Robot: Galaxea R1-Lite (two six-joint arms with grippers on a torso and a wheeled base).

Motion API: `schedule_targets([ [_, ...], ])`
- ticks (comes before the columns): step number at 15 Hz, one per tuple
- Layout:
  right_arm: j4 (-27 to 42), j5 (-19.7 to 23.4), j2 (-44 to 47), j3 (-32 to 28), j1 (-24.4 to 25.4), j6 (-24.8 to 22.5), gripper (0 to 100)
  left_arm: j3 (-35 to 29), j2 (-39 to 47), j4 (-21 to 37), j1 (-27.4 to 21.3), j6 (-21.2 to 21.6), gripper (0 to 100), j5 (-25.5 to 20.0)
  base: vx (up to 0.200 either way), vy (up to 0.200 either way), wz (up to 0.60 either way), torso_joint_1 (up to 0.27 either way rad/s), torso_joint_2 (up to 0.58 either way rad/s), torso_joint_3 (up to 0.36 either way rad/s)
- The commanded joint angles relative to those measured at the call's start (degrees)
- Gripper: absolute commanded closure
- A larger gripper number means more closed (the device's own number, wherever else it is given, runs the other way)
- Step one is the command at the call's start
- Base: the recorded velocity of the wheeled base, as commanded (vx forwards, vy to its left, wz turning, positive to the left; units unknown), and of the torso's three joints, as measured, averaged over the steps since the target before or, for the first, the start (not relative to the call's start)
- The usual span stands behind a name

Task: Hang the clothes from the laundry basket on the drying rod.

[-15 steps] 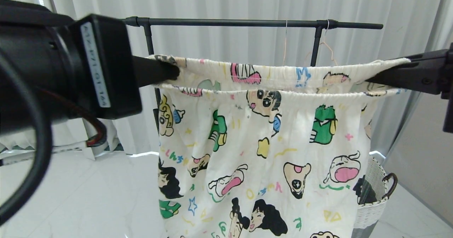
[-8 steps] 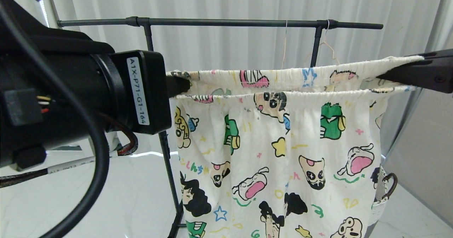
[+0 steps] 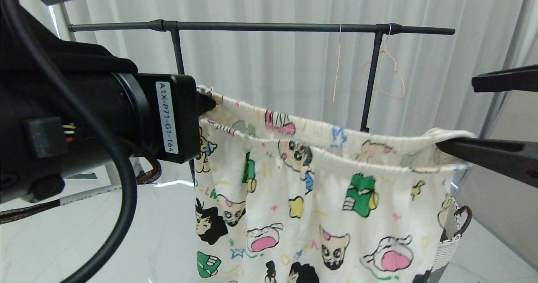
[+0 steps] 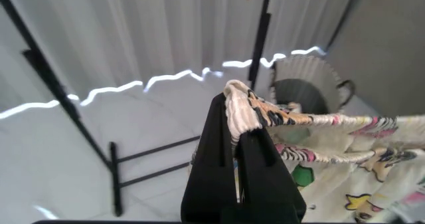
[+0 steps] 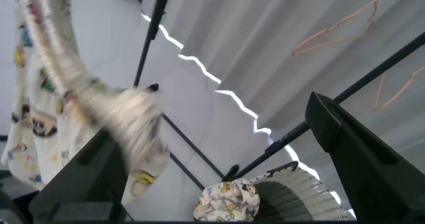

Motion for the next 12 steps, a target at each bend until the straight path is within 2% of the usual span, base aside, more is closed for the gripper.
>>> schedule_targets([
  [1, 0.87, 1.41, -4.77, 1.98, -0.06, -0.08, 0, 0.76, 0.26, -0.19, 1.26, 1.97, 100, 0.30, 0.000, 0.000, 0.00, 0.000, 0.00, 0.000],
  [4, 2.28, 1.41, -7.15, 2.77, -1.02, 0.10, 0, 0.76, 0.79, -1.51, 1.34, 3.29, 100, 0.39, 0.000, 0.000, 0.00, 0.000, 0.00, 0.000],
  [7, 2.01, 1.41, -7.24, 3.21, -4.89, 0.19, 0, 1.99, 0.52, -1.42, 1.34, 3.99, 100, 1.00, 0.000, 0.000, 0.00, 0.000, 0.00, 0.000],
  [8, 2.19, 0.88, -7.24, 3.82, -7.44, 0.19, 0, 2.52, 0.35, -1.42, 1.34, 4.43, 100, 2.06, 0.000, 0.000, 0.00, 0.000, 0.00, 0.000],
  [10, 3.15, -1.31, -7.24, 5.85, -17.55, -1.40, 0, 3.93, -0.53, -1.42, 1.87, 4.61, 100, 4.17, 0.000, 0.000, 0.00, 0.000, 0.00, 0.000],
  [12, 3.42, -2.98, -6.97, 5.76, -27.65, -4.74, 0, 6.21, -2.38, -1.42, 4.33, 5.75, 100, 4.43, 0.000, 0.000, 0.00, 0.000, 0.00, 0.000],
])
